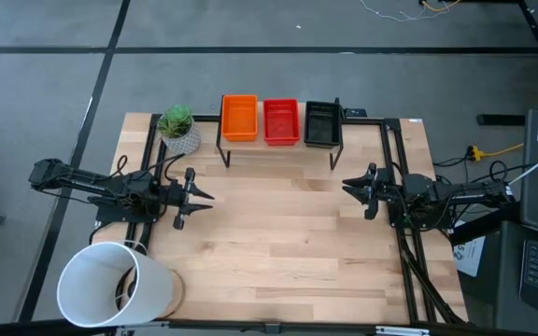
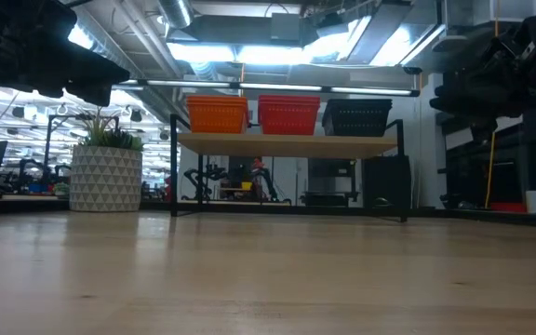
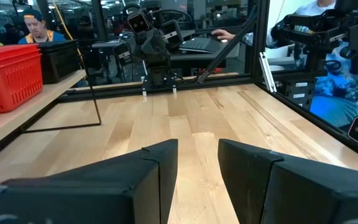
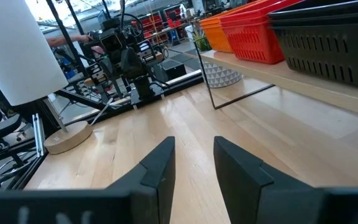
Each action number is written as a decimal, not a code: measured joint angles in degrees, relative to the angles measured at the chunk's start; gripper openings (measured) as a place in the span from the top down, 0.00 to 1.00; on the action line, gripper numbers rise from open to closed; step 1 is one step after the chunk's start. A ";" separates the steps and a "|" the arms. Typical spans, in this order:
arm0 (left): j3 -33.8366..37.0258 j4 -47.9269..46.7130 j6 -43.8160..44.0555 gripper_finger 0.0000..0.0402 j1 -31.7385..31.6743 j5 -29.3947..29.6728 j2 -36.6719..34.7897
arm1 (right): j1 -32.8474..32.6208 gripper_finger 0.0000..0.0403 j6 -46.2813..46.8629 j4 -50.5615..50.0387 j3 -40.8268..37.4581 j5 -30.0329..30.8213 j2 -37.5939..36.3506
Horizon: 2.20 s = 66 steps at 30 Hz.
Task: Stack baskets on shelf by color
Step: Return to Home Position
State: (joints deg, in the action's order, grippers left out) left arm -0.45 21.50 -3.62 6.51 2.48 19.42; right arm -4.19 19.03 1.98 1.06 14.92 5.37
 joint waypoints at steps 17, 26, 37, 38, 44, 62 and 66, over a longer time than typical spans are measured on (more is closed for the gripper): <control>0.00 0.00 0.00 0.73 -0.01 -0.02 0.00 | 0.00 0.73 -16.22 0.00 0.00 -0.01 0.00; 0.00 0.00 0.00 0.73 0.01 0.00 0.00 | 0.00 0.73 -17.64 0.00 0.00 -0.01 0.00; 0.00 0.00 -0.01 0.73 0.02 -0.01 0.00 | 0.00 0.73 -17.99 0.06 0.00 0.00 0.00; 0.00 0.00 0.00 0.73 0.02 -0.02 0.00 | 0.00 0.73 -18.01 0.27 0.00 0.00 0.02; 0.00 -0.02 0.00 0.73 0.01 0.00 0.00 | 0.00 0.73 -17.95 1.18 0.00 0.00 0.04; 0.00 0.00 0.00 0.73 -0.01 -0.02 0.02 | 0.00 0.73 -18.01 0.72 0.00 0.00 0.02; 0.00 -0.01 -0.02 0.73 0.00 0.00 0.01 | 0.00 0.73 -18.01 0.72 0.00 0.00 0.02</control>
State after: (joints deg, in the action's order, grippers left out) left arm -0.45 21.49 -3.63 6.51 2.48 19.43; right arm -4.19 1.02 2.70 1.06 14.92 5.39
